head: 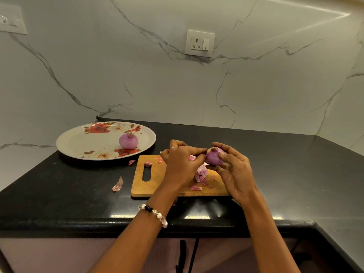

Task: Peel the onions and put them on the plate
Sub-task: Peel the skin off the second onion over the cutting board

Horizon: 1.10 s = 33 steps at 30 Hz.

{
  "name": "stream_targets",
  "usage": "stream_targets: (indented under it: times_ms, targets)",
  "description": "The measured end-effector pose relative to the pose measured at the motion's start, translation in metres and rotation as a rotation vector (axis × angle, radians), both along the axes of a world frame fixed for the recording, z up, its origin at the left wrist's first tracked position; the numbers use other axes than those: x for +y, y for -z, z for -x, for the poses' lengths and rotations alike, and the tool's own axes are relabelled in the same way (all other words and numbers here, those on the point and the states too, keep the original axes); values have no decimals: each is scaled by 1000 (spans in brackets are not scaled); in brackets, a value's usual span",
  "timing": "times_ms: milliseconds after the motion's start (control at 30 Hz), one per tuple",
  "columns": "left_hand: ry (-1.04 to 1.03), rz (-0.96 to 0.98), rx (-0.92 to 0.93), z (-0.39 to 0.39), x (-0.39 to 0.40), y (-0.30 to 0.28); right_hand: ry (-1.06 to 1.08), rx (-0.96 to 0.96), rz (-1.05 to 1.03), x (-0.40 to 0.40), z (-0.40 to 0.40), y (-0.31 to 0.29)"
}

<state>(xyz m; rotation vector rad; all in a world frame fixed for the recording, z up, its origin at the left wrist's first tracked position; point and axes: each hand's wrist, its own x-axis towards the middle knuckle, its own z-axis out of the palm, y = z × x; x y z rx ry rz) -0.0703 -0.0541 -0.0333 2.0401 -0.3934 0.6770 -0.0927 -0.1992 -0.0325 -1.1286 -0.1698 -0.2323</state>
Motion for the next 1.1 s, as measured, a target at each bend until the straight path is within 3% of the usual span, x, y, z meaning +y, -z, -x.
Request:
stream_targets:
  times_ms: [300,500,700,833,1100]
  targets:
    - [-77,37,-24,7,0,-4,-13,-50,132,3,-1,1]
    - [-34,229,9,-5,4,0,-74,-105,42,5,3,-2]
    - [-107,289,15,-12,4,3,-23,-87,-138,2,5,-7]
    - [-172,171,-9,-9,2,1,113,-31,-223,-3,0,-5]
    - [-7,23,-77,-5,-3,1,98,-1,-112,0,-4,0]
